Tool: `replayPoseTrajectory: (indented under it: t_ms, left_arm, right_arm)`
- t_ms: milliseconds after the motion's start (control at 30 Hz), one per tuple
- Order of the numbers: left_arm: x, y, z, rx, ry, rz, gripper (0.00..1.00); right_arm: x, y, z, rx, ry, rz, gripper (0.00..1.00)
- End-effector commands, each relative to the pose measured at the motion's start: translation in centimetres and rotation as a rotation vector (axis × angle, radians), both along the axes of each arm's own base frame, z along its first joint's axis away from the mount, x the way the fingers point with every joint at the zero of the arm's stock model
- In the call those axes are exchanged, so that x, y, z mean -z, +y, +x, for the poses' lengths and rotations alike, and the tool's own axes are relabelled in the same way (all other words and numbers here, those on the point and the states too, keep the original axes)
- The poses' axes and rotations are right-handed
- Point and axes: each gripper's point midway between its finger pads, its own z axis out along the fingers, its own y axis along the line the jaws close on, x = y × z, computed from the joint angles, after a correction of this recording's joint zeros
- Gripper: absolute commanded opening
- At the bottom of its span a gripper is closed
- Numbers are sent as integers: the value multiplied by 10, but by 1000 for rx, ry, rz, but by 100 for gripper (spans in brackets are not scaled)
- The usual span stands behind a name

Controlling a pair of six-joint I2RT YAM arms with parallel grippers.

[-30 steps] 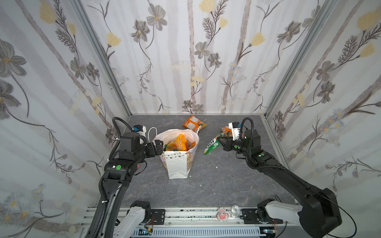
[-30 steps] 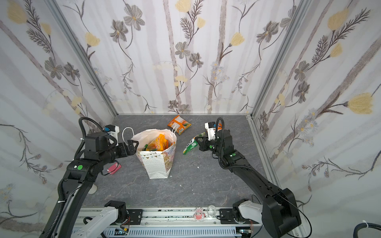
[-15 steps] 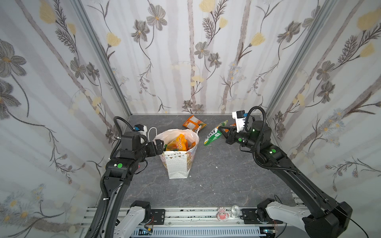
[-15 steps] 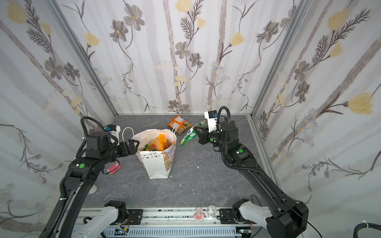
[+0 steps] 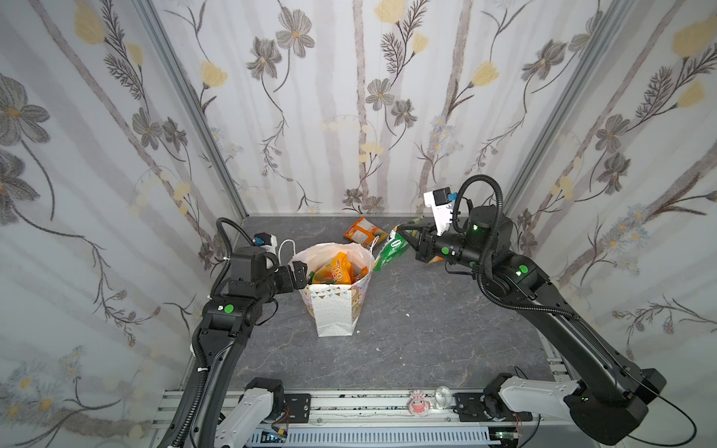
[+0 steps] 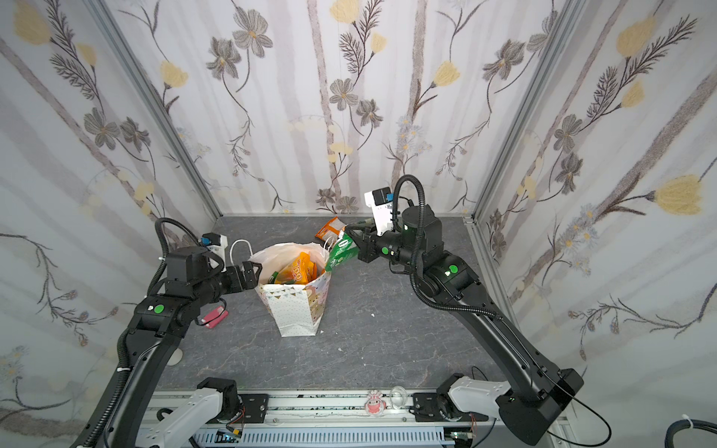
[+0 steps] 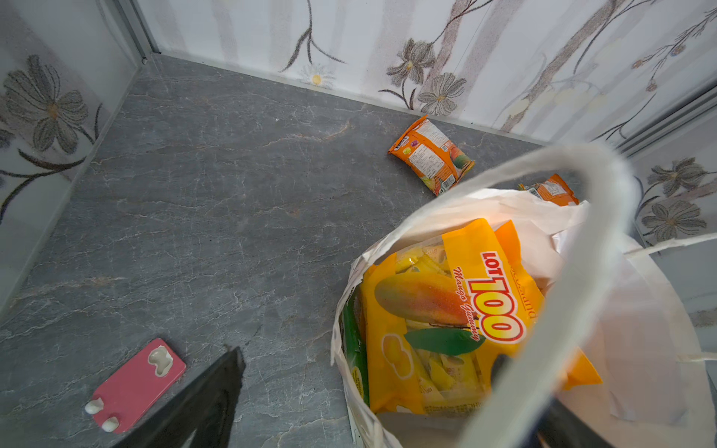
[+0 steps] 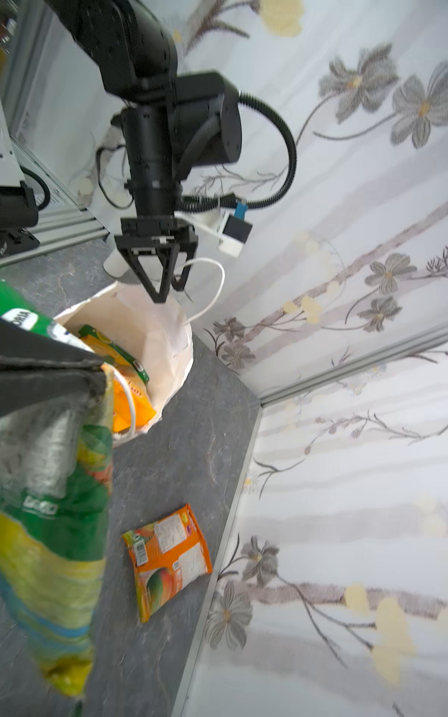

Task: Place the snacks into the paper bag
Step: 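Carry the Fox's bag with the right gripper over the paper bag opening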

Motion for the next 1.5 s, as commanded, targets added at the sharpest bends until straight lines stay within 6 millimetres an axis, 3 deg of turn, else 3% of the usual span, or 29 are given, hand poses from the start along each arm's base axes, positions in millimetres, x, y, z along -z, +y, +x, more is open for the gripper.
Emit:
replayPoseTrajectory:
  t_ms: [0,267,367,467,667,833,1033,1467]
  left_arm:
    - [-4,2,6,-4,-35,11,100]
    - [16,2,5,-4,2,16,100]
    - [17,3,4,-9,6,21,100]
    - [15,2,2,2,0,24,100]
    - [19,0,-2,22,19,31,100]
    - [21,3,-2,15,21,45,100]
    - [18,5,-3,7,15,54,100]
    - [21,8,-7,-8,11,60,100]
  right_arm:
    - [-30,12,-10,-50,-77,17,0]
    - [-74,48,-18,-122,-166,41,0]
    - [-84,64,-18,-151,-187,39,0]
    - [-91,86,-32,-210,-206,39,0]
    - [-97,101,-35,-238,-218,53,0]
    - [-55,127,-17,-263,-131,-16,0]
    - [-11,145,-10,-305,-37,-99,0]
    - [38,168,12,-329,18,-177,0]
